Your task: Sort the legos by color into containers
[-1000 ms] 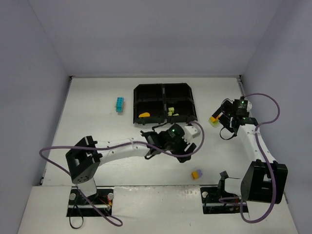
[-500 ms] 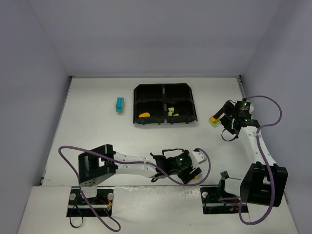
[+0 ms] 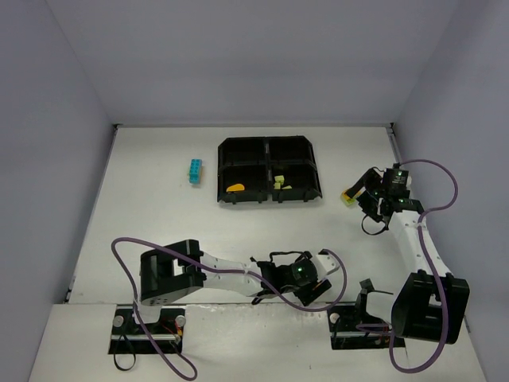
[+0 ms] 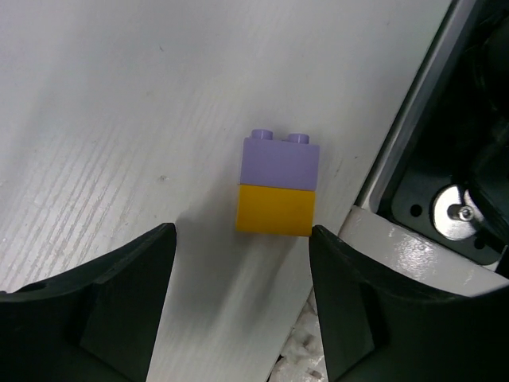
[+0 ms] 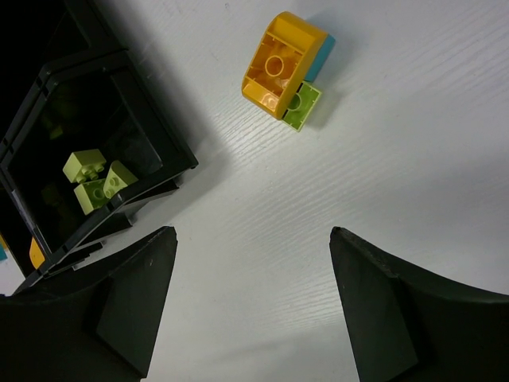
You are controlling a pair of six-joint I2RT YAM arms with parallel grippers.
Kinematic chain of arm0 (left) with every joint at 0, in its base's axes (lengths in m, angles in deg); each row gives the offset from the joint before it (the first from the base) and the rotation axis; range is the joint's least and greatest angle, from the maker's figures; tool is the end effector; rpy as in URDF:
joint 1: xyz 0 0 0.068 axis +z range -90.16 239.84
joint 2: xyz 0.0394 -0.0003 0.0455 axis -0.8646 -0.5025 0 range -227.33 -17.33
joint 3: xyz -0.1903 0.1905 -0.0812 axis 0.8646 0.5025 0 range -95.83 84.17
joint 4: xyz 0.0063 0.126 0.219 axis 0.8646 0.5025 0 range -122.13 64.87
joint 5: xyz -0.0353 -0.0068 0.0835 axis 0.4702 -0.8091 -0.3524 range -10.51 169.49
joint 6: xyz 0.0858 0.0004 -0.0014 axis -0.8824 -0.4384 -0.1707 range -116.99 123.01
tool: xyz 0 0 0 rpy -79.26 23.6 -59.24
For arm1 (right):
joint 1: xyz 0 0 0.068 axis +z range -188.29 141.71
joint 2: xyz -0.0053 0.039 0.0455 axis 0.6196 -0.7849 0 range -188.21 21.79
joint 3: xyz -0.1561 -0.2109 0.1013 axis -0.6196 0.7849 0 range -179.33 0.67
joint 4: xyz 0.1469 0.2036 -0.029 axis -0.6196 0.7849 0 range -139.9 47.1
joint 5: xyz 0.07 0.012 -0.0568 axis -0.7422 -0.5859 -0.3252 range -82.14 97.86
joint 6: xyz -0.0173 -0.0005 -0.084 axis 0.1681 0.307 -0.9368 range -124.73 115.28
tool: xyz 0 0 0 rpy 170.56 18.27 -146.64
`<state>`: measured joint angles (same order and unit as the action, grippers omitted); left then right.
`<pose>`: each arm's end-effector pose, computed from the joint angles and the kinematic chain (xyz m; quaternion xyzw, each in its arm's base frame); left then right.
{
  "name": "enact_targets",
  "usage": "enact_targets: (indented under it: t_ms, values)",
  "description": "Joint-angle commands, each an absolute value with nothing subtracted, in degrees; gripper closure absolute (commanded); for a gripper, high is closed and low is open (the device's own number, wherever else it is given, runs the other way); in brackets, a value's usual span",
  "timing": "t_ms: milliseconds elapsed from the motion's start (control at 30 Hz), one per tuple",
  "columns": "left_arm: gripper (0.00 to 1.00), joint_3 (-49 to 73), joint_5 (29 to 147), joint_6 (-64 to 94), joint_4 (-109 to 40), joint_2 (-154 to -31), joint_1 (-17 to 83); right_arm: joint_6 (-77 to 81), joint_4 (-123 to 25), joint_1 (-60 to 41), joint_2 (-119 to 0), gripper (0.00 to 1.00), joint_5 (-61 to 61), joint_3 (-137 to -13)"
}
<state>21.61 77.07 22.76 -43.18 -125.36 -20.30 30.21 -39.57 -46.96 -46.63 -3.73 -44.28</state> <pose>0.0778 -0.4289 0.1623 0.4364 0.7694 -0.3447 0.3142 0.2820 -0.0277 0.2459 0.2818 0.8325 0.1932 0.4361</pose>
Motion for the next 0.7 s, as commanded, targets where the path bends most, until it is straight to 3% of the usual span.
enact_targets:
  t_ms: [0, 400, 667]
  values:
    - [0.38, 18.3, 75.6, 21.9, -47.0, -124.7, -20.5, 30.5, -41.5, -47.3, -44.7, 0.26, -4.7, -44.3]
    - [0.39, 17.9, 75.9, 20.0, -48.3, -126.3, -20.5, 30.3, -41.7, -47.3, -44.2, 0.25, -4.9, -43.5]
    - [0.48, 17.8, 77.1, 19.0, -49.1, -127.0, -20.5, 30.1, -41.9, -47.3, -43.9, 0.25, -5.0, -42.8]
